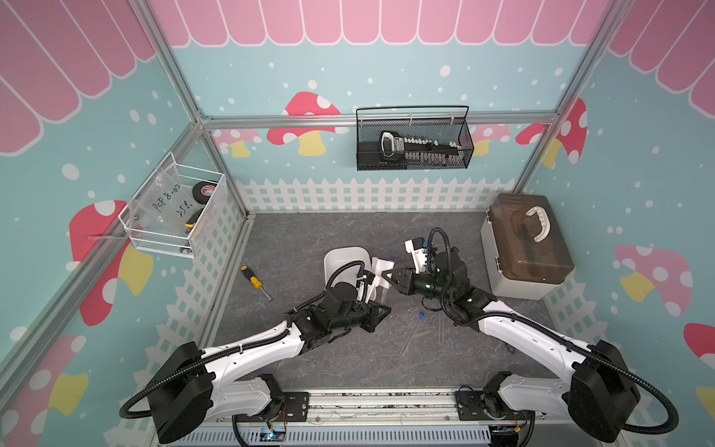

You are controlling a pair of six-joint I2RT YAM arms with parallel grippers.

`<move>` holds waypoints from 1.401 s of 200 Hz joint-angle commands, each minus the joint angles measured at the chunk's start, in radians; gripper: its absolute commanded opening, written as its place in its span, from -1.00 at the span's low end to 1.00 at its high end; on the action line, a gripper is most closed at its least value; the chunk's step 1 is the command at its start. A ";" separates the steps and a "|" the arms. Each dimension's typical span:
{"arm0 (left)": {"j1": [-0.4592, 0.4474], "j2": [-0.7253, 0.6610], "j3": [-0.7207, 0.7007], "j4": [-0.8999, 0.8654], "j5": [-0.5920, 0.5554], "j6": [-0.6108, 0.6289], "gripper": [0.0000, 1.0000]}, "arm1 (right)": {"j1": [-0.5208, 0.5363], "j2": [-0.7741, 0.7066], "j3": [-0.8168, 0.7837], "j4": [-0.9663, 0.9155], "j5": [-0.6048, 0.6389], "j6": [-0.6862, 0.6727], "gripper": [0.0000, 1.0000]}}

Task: Wipe the exteriors of test tubes
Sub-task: Wipe the dirt from the test tube.

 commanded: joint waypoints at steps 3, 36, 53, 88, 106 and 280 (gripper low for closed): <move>-0.014 -0.002 0.040 -0.018 0.016 0.045 -0.84 | -0.001 0.017 0.033 0.009 0.031 -0.021 -0.70; -0.009 -0.025 0.034 -0.015 -0.033 0.036 -0.84 | 0.000 0.031 0.019 0.013 0.002 -0.007 -0.76; 0.002 -0.032 0.036 -0.013 -0.038 0.033 -0.84 | 0.008 0.027 -0.023 0.037 -0.010 0.018 -0.77; 0.022 -0.039 0.046 -0.014 -0.042 0.036 -0.84 | 0.045 -0.024 -0.114 0.049 0.012 0.055 -0.77; 0.028 -0.033 0.050 -0.014 -0.043 0.042 -0.84 | 0.069 -0.040 -0.142 0.053 0.023 0.069 -0.76; 0.031 -0.039 0.054 -0.018 -0.042 0.048 -0.84 | 0.140 -0.022 -0.103 0.054 0.086 0.055 -0.61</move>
